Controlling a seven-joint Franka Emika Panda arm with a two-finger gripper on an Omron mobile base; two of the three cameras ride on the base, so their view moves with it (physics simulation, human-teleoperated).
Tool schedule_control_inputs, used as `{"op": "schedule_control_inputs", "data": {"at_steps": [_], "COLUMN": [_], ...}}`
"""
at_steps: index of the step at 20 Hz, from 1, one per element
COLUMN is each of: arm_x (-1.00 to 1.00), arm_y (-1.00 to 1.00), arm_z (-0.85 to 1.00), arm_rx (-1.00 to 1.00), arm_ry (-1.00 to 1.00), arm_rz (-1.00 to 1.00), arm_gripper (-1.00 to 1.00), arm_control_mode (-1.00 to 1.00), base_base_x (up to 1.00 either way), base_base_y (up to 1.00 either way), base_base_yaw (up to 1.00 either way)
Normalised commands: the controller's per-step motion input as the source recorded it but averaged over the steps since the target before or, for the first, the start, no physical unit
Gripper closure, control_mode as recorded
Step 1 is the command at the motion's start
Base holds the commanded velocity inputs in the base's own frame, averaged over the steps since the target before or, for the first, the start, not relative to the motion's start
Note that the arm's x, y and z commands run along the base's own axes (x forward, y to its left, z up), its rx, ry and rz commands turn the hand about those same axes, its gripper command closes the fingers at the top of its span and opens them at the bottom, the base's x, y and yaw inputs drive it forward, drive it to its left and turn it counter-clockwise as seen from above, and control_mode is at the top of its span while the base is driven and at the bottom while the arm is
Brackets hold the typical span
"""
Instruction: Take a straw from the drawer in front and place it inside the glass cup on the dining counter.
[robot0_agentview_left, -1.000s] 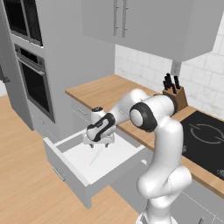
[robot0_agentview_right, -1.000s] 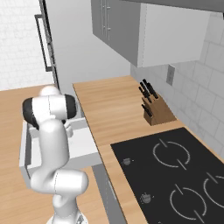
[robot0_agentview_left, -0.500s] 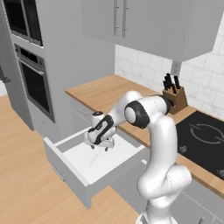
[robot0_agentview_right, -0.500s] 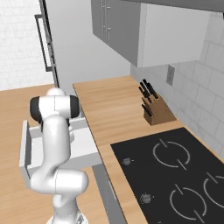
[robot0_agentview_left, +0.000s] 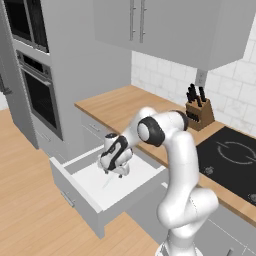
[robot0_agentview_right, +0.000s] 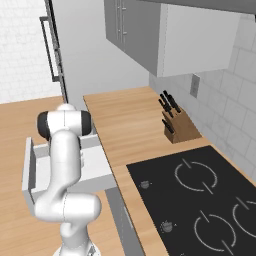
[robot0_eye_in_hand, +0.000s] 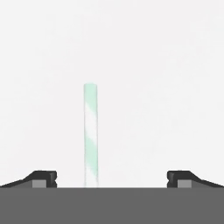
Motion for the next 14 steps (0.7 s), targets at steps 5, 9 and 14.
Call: {"op": "schedule_control_inputs", "data": {"at_steps": [5, 9, 14], "arm_x": [0.05, 0.1, 0.02], "arm_y": [0.0, 0.0, 0.0], "arm_z": [-0.3, -0.32, -0.34], "arm_rx": [0.0, 0.0, 0.0], "arm_ry": [0.0, 0.0, 0.0], "arm_rz": [-0.09, -0.04, 0.0], "arm_gripper": [-1.0, -1.0, -1.0], "arm_control_mode": [-1.0, -1.0, -1.0], "base_base_x": [0.0, 0.0, 0.0], "base_base_y": [0.0, 0.0, 0.0], "base_base_yaw": [0.0, 0.0, 0.0]}}
